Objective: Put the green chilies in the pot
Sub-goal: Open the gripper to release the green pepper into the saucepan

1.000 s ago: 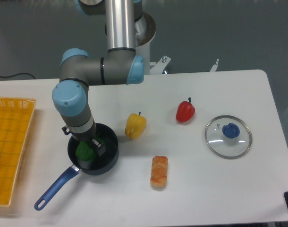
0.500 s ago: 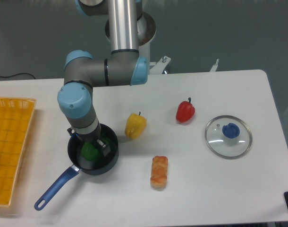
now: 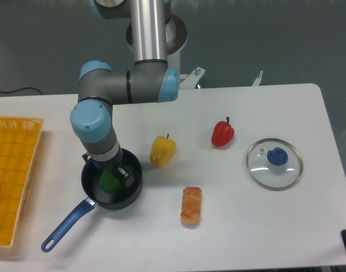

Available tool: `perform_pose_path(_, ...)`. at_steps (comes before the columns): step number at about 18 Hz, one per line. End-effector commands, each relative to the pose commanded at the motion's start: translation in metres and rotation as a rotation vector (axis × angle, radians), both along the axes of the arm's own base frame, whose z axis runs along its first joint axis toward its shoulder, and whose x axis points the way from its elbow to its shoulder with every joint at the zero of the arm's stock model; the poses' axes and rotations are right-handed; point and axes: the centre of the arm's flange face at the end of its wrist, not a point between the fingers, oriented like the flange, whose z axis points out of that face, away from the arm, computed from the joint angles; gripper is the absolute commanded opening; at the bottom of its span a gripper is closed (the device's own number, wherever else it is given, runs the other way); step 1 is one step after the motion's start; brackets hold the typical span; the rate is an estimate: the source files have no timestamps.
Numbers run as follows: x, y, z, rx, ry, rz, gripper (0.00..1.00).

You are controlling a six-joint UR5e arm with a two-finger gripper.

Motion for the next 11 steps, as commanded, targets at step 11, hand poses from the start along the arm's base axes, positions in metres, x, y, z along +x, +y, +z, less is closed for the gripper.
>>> perform_pose_path(11,0.0016,0.0007,0.0026,0.003,0.004,-0.003,1.0)
